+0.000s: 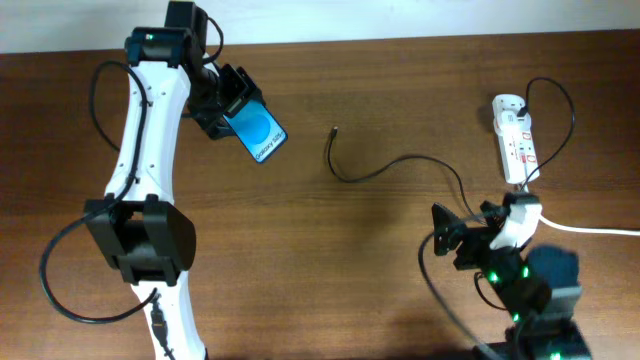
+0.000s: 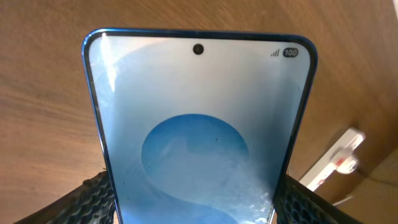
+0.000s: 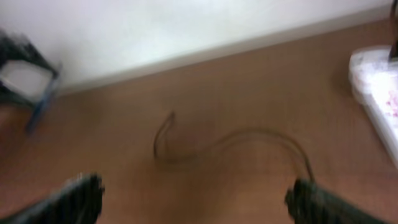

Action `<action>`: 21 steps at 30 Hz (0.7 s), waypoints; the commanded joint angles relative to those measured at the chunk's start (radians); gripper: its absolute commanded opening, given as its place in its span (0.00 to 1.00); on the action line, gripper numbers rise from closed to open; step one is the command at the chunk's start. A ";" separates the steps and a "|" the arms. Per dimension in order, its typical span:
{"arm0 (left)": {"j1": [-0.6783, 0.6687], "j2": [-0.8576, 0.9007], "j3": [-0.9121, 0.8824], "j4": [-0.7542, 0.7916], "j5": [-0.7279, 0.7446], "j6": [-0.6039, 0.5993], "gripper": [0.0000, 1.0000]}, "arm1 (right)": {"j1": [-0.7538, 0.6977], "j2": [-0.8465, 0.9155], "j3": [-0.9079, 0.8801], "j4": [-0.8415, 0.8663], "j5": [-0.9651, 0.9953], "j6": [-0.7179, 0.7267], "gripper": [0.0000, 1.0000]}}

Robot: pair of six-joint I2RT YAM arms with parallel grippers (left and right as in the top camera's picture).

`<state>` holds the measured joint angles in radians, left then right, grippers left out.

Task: Plug charger to phone and switch on socket
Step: 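Lift the phone with the left gripper and tilt it upright, then reach the right gripper to the black cable's USB-C plug and grasp it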

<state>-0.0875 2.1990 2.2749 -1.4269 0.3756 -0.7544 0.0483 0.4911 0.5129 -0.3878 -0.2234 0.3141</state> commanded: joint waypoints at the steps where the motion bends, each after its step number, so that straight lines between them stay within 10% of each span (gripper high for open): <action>1: 0.006 -0.038 0.019 -0.004 0.032 -0.198 0.00 | -0.004 0.291 0.346 -0.256 -0.029 -0.049 0.98; 5: 0.029 -0.038 0.019 -0.006 0.025 -0.287 0.00 | -0.004 0.591 0.711 -0.542 -0.089 -0.047 0.98; 21: 0.156 -0.038 0.019 -0.122 -0.043 -0.329 0.00 | 0.258 1.625 1.109 -0.096 -0.137 0.429 0.50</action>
<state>0.0658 2.1983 2.2749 -1.5372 0.3367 -1.0748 0.2638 2.0777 1.6009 -0.5083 -0.4351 0.7025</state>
